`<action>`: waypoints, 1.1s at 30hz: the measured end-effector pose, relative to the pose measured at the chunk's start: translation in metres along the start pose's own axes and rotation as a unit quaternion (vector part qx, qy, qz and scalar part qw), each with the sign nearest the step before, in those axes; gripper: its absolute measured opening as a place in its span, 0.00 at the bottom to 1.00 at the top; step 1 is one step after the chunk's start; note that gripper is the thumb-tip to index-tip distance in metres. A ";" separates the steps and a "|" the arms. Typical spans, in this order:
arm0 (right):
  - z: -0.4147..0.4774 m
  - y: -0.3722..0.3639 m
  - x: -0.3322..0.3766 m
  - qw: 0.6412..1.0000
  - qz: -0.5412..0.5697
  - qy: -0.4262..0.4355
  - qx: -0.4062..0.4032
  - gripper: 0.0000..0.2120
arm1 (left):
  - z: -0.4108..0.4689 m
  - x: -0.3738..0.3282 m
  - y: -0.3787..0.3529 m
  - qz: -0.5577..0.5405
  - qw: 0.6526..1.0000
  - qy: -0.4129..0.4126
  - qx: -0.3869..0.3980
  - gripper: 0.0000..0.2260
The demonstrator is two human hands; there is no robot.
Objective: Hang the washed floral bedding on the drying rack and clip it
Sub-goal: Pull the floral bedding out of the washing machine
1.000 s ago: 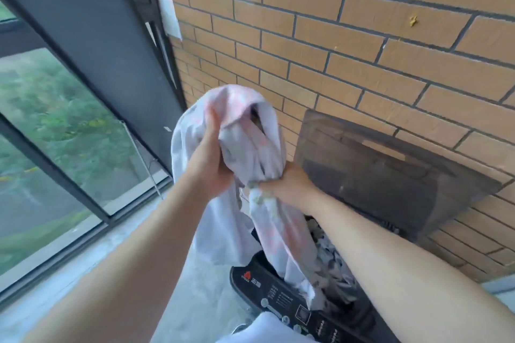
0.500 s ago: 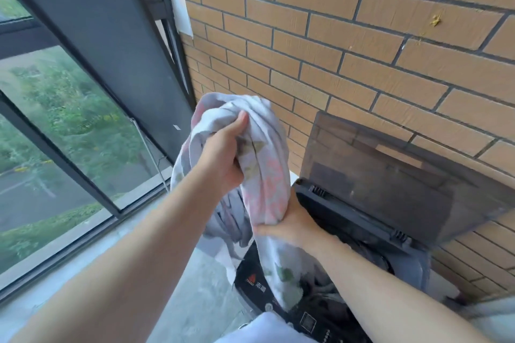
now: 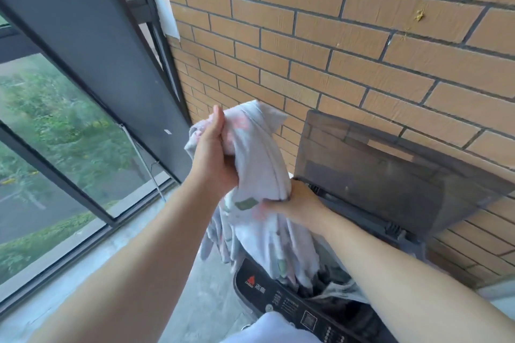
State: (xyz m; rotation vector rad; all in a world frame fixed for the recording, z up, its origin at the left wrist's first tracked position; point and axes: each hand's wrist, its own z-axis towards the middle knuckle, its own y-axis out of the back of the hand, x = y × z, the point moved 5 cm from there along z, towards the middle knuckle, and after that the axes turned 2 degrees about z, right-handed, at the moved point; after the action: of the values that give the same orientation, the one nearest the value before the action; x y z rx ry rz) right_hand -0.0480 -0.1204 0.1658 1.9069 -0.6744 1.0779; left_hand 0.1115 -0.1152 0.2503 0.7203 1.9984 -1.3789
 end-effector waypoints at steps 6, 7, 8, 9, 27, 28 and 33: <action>0.004 0.024 0.062 0.989 -0.046 0.106 -0.090 0.25 | 0.000 0.007 0.003 0.095 0.995 0.040 0.016 0.24; -0.001 0.025 0.054 0.993 -0.032 0.092 -0.062 0.34 | 0.004 0.001 0.005 0.050 0.998 0.034 0.008 0.24; -0.005 0.021 0.043 0.996 -0.042 0.071 -0.024 0.42 | 0.008 -0.009 0.005 0.012 1.000 0.021 -0.006 0.24; -0.011 0.012 0.025 0.998 -0.054 0.044 0.008 0.47 | 0.008 -0.017 0.004 0.002 1.000 0.008 -0.013 0.24; -0.001 0.034 0.036 0.991 0.014 0.053 -0.122 0.07 | 0.001 -0.005 -0.022 0.170 0.974 0.045 0.144 0.25; -0.001 0.043 0.057 0.987 -0.002 0.097 -0.131 0.09 | -0.001 0.000 -0.025 0.171 0.971 0.073 0.148 0.25; -0.008 0.052 0.060 0.993 0.017 0.097 -0.057 0.43 | 0.018 -0.018 -0.016 0.078 0.996 -0.034 0.041 0.11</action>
State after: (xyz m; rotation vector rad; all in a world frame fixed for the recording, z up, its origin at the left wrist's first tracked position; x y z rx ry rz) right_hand -0.0620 -0.1439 0.2409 1.6726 -0.6464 1.2033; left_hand 0.1151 -0.1391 0.2682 0.8359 1.8022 -1.3803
